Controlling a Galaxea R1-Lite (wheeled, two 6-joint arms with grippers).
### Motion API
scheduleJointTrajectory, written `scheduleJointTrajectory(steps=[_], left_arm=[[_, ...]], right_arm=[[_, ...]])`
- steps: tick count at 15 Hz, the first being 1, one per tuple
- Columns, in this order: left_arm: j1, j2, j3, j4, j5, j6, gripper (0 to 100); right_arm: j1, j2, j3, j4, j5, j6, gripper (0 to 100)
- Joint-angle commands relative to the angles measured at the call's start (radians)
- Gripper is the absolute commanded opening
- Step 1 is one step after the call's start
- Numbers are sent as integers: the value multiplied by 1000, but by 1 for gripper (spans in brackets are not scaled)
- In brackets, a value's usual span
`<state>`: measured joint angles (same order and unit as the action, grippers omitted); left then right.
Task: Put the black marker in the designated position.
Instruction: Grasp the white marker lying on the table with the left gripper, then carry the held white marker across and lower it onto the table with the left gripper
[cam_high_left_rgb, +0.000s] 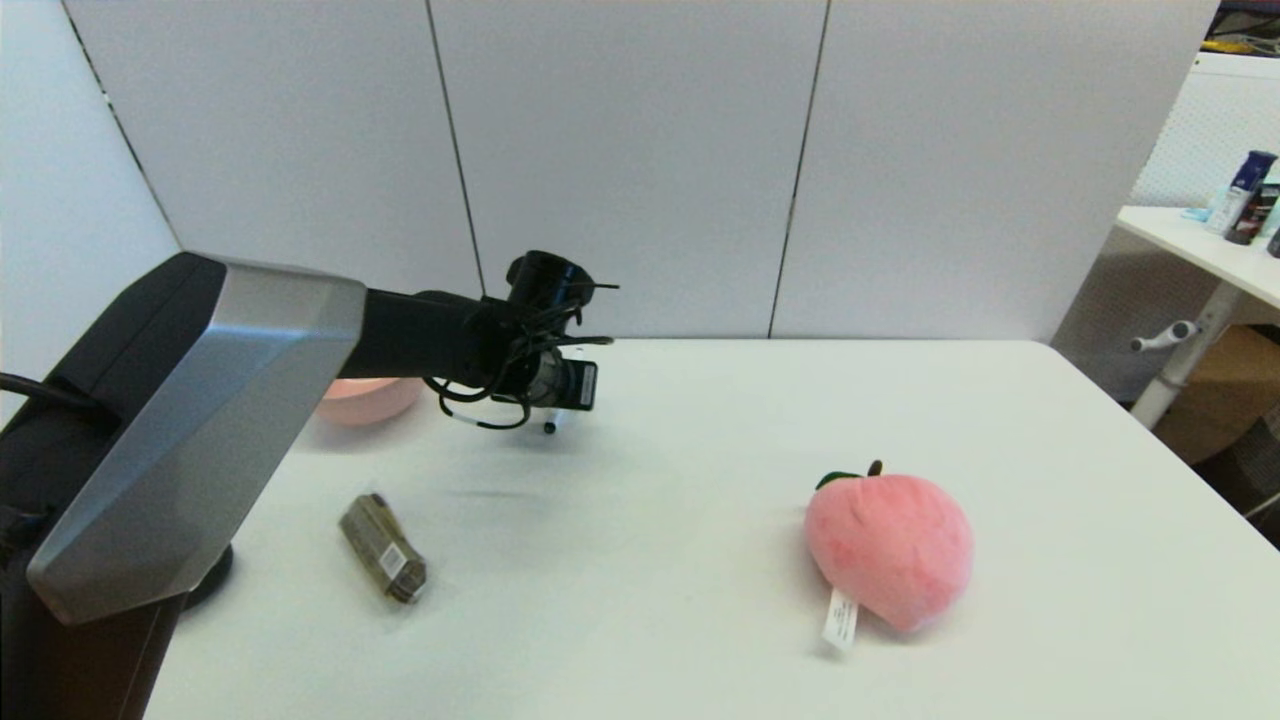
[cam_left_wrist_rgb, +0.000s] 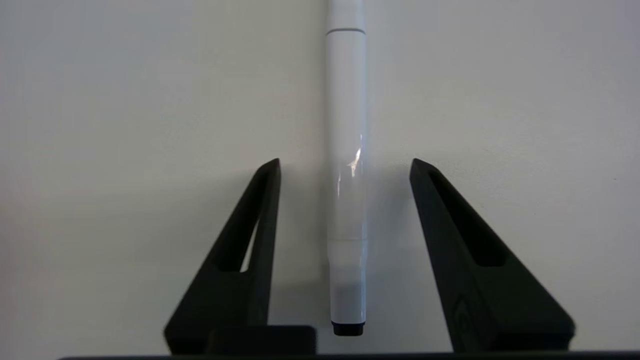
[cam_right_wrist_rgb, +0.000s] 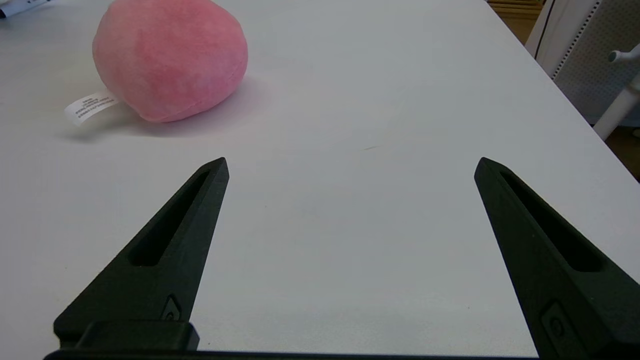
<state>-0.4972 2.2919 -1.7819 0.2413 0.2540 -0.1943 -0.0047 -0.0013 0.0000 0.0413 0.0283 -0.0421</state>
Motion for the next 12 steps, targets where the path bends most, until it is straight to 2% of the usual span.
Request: scheduleJointTrajectory(steps=[1, 6, 8, 10, 12], left_arm=[[-1, 14, 1, 3, 2, -4, 0], [0, -68, -17, 12, -24, -2, 0], [-1, -178, -62, 62, -22, 1, 0], [-1, -266, -132, 148, -18, 6, 0], [6, -420, -194, 325, -13, 27, 0]], right_arm=[[0, 1, 0, 0, 1, -1, 100], [0, 1, 0, 0, 1, -1, 100], [0, 1, 0, 0, 1, -1, 100], [0, 1, 0, 0, 1, -1, 100], [0, 1, 0, 0, 1, -1, 100]])
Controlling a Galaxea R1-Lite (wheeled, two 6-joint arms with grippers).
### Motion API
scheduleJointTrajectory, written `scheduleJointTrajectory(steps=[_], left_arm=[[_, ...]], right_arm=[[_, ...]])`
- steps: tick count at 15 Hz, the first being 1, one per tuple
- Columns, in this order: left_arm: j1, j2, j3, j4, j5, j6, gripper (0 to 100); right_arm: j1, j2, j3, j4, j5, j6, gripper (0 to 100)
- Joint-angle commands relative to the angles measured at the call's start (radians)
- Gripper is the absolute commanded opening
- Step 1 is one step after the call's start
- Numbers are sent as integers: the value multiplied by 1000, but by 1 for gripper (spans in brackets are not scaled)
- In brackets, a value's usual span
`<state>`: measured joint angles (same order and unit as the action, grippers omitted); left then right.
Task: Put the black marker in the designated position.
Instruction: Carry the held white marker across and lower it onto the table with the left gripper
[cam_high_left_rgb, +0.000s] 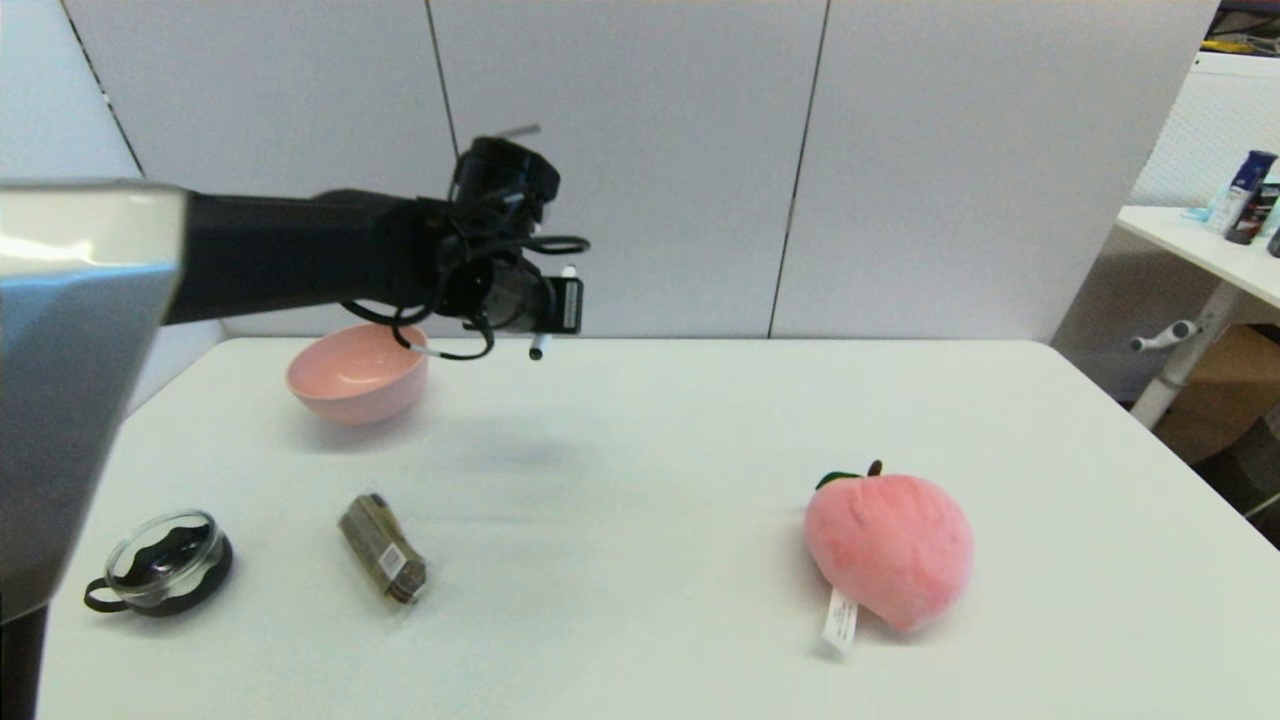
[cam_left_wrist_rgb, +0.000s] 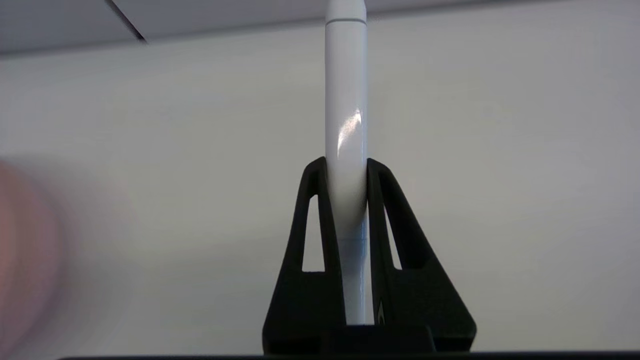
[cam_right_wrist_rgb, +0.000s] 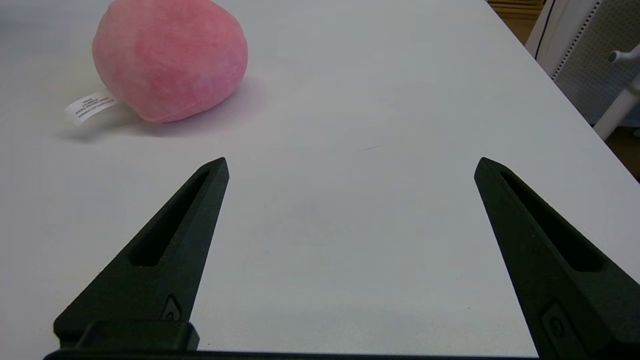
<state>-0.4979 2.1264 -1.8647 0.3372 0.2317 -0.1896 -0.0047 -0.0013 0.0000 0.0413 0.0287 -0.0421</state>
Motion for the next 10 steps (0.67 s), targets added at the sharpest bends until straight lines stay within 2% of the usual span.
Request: scheduleJointTrajectory(steps=[1, 3, 4, 7, 8, 10], left_arm=[[51, -322, -108, 264, 28, 82, 0], [162, -367, -96, 281, 5, 321, 0], [239, -391, -76, 282, -80, 507, 0], [463, -442, 82, 286, -525, 961, 0], [522, -442, 137, 287, -631, 1113, 0], [614, -427, 231, 318, -759, 1424, 0]], right_arm=[[0, 1, 0, 0, 0, -1, 100], [0, 1, 0, 0, 0, -1, 100], [0, 1, 0, 0, 0, -1, 100], [0, 1, 0, 0, 0, -1, 100], [0, 1, 0, 0, 0, -1, 100], [0, 1, 0, 0, 0, -1, 100]])
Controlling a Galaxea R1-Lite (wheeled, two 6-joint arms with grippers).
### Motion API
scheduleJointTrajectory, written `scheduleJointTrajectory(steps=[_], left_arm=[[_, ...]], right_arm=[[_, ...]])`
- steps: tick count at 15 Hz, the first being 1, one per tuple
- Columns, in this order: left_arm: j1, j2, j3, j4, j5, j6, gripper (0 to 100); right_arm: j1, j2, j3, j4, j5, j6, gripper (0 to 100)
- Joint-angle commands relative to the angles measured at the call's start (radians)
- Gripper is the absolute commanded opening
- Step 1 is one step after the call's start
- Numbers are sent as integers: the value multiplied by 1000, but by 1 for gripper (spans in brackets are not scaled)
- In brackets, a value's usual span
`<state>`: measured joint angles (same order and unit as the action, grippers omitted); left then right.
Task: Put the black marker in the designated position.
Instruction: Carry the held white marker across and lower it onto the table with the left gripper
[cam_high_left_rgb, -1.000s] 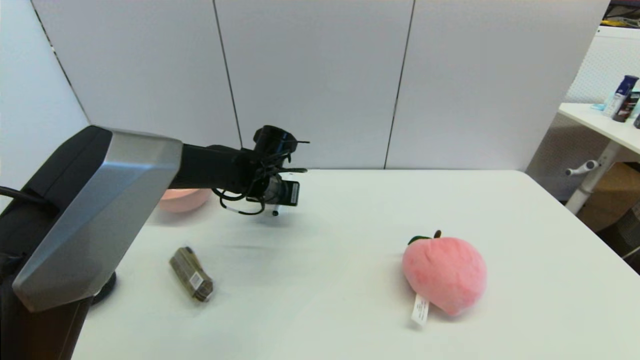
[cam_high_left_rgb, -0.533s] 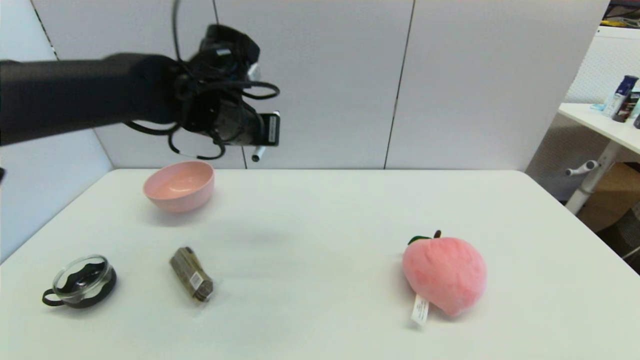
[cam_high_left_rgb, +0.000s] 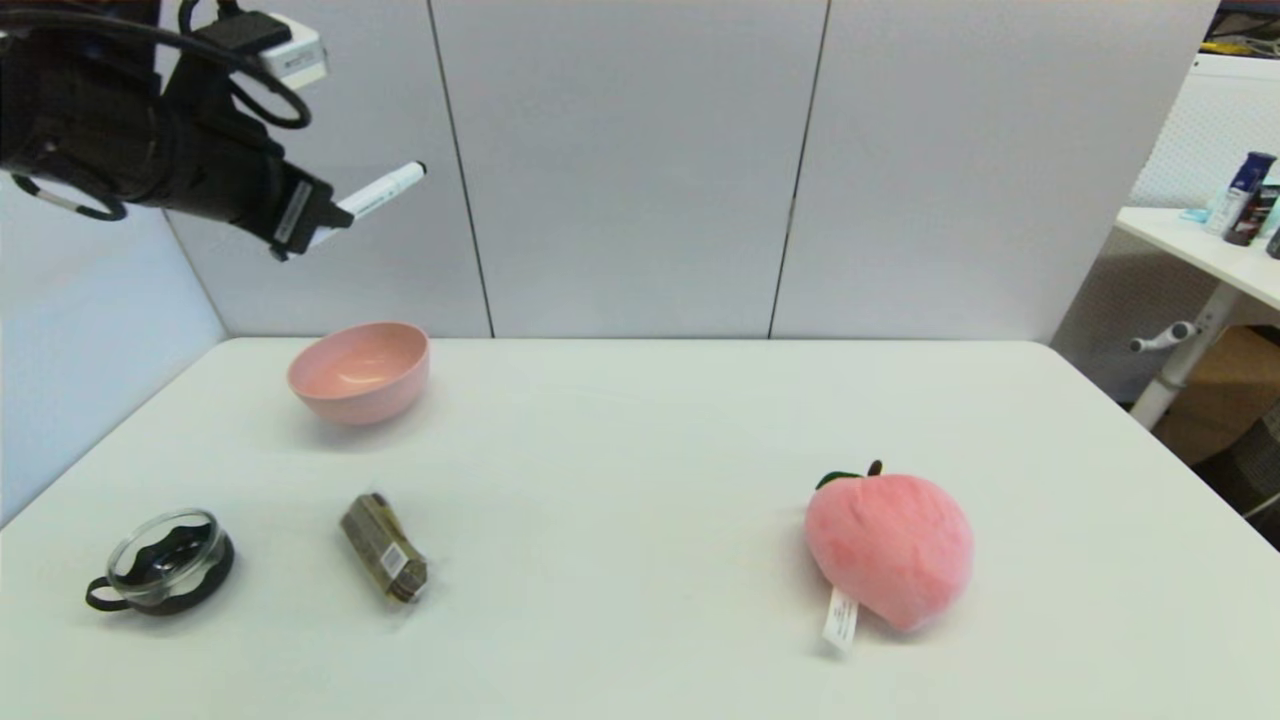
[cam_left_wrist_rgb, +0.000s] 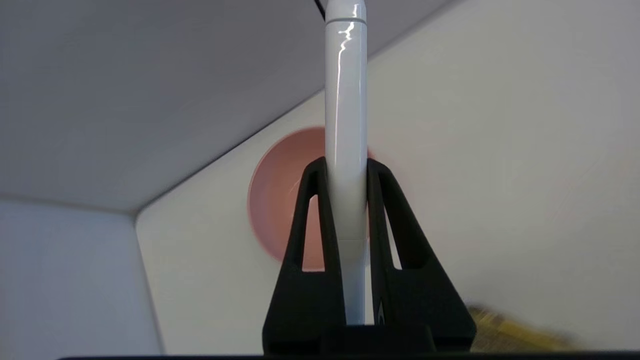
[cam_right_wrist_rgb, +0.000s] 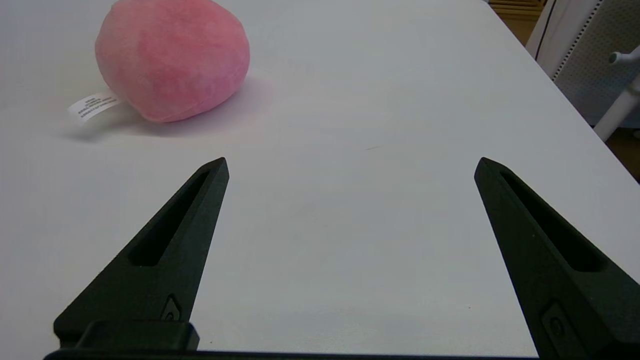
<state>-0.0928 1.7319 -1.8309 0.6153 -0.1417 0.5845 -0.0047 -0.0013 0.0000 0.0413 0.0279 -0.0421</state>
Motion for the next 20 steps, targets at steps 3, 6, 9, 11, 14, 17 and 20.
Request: scheduleJointTrajectory(steps=[3, 6, 9, 11, 14, 17, 20], left_arm=[[278, 15, 277, 302, -443, 1034, 0], [323, 80, 329, 351, -429, 1289, 0], [347, 150, 352, 348, -424, 1425, 0], [346, 195, 346, 305, -424, 1425, 0], [346, 232, 343, 244, -429, 1393, 0], [346, 255, 332, 204, -435, 1321, 0], [346, 259, 323, 198, -438, 1272, 0]], right_arm=[[0, 1, 0, 0, 1, -1, 100], [0, 1, 0, 0, 1, -1, 100], [0, 1, 0, 0, 1, -1, 100], [0, 1, 0, 0, 1, -1, 100], [0, 1, 0, 0, 1, -1, 100], [0, 1, 0, 0, 1, -1, 100], [0, 1, 0, 0, 1, -1, 100]])
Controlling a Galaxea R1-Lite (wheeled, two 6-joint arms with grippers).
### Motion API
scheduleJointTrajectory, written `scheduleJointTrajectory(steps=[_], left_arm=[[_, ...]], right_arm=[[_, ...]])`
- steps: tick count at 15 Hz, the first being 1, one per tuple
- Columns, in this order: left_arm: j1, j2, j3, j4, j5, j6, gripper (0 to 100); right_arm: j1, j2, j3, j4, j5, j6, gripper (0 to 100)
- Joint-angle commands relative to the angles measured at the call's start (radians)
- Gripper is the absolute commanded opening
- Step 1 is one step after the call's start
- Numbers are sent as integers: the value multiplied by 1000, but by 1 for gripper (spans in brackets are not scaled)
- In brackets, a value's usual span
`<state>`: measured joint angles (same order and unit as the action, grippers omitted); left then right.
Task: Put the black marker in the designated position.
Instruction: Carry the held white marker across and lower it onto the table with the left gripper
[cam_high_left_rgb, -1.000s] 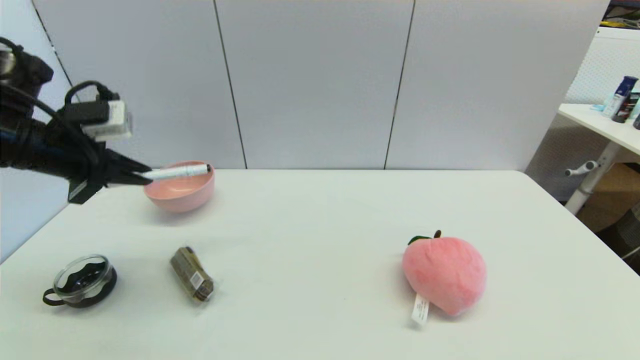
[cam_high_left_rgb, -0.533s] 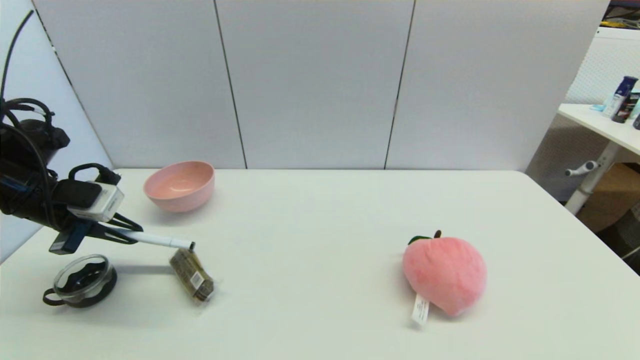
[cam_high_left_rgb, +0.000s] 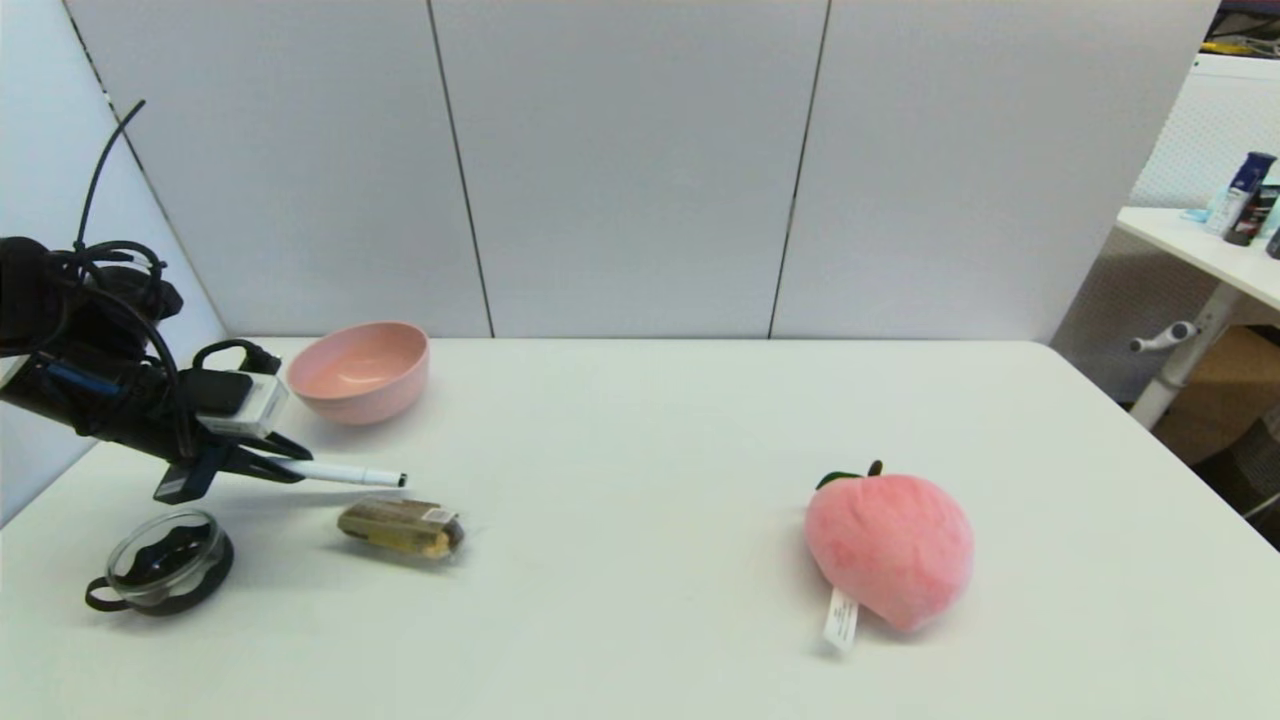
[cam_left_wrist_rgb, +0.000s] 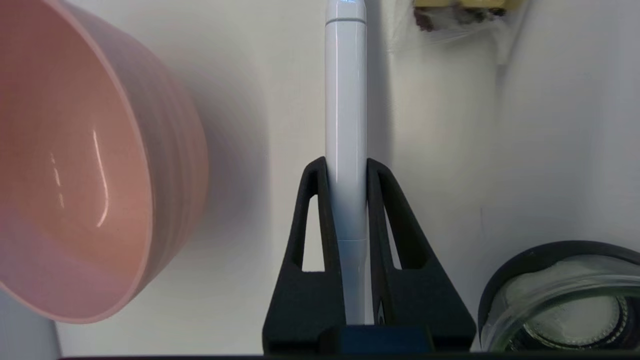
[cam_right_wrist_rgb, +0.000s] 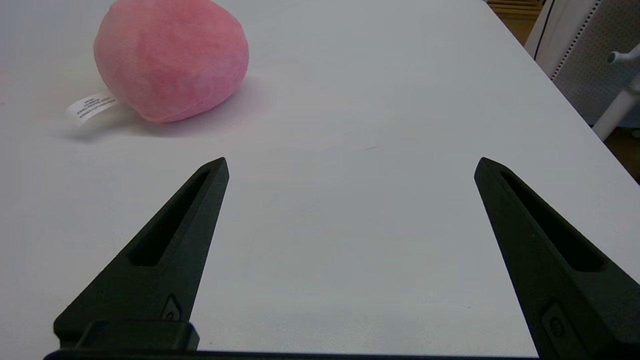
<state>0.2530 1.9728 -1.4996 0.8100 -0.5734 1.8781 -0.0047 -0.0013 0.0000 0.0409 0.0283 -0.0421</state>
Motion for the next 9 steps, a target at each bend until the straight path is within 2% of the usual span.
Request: scheduleJointTrajectory(steps=[1, 9], left_arm=[[0, 18, -16, 1, -6, -42, 0], [8, 69, -18, -40, -66, -94, 0]], right_arm=[[0, 1, 0, 1, 1, -1, 100], [0, 1, 0, 1, 1, -1, 100]])
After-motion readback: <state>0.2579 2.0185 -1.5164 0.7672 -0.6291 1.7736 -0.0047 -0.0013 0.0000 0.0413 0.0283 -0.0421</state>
